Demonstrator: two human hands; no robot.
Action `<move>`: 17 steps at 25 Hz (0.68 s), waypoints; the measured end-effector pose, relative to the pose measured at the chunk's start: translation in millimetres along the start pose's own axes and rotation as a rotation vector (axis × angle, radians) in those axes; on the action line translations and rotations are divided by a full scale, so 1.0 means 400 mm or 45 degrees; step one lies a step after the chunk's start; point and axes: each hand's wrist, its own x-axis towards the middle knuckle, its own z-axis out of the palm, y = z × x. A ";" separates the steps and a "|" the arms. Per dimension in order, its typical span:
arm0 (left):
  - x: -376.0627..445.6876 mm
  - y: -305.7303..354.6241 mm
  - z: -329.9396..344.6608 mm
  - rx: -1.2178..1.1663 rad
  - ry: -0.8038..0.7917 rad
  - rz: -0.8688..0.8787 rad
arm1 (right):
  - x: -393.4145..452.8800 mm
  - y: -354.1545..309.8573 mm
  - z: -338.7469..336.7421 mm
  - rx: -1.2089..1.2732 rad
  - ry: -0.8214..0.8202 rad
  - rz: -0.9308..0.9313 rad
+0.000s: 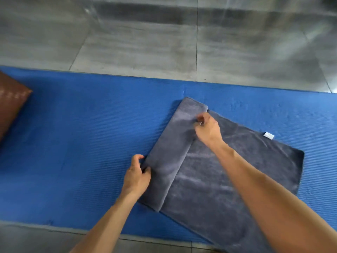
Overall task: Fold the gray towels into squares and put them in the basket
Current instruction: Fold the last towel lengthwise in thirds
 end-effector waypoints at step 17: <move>0.046 -0.102 -0.050 -0.034 0.134 0.017 | 0.279 -0.243 0.196 -0.058 -0.138 -0.181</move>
